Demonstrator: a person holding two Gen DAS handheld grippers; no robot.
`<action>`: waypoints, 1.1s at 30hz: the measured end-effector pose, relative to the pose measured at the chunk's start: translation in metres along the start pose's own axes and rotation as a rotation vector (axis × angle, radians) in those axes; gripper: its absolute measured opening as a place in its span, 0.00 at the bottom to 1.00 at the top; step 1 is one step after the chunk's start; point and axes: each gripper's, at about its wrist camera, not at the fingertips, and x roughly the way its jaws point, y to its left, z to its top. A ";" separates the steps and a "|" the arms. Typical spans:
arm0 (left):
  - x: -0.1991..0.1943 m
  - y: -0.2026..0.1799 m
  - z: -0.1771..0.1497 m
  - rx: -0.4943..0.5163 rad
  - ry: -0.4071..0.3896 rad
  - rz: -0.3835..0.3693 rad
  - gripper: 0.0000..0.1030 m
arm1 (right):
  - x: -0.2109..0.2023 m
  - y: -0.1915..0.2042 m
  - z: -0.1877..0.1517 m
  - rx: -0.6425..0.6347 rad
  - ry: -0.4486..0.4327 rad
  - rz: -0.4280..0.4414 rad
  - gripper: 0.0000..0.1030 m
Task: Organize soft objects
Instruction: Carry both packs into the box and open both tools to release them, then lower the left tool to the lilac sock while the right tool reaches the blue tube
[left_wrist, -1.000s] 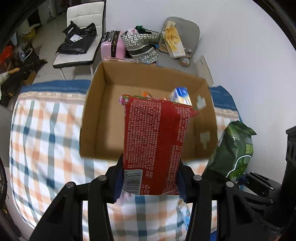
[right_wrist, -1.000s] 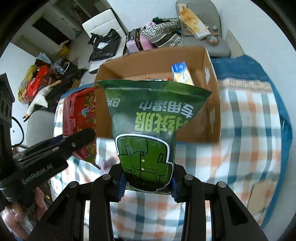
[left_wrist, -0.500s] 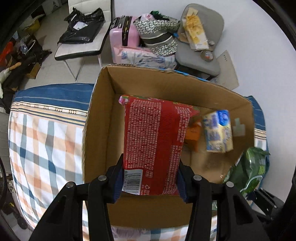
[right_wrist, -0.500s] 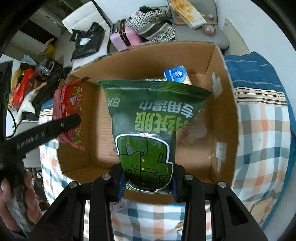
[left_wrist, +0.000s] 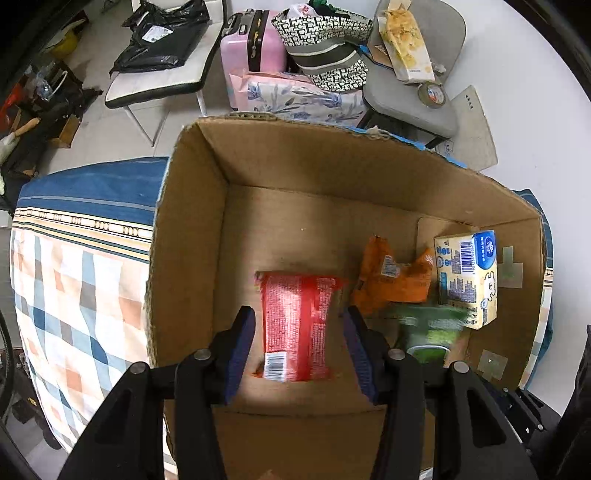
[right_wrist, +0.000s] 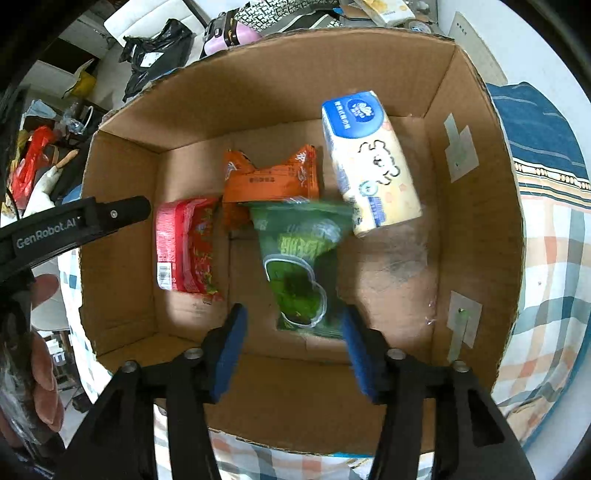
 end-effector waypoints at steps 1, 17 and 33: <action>-0.002 0.000 -0.001 0.004 -0.006 -0.001 0.51 | 0.001 0.000 0.001 0.003 -0.001 -0.001 0.61; -0.050 -0.001 -0.062 0.047 -0.159 0.081 0.96 | -0.033 0.011 -0.023 -0.021 -0.132 -0.099 1.00; -0.134 0.014 -0.136 0.001 -0.361 0.083 0.96 | -0.118 0.033 -0.092 -0.061 -0.346 -0.166 1.00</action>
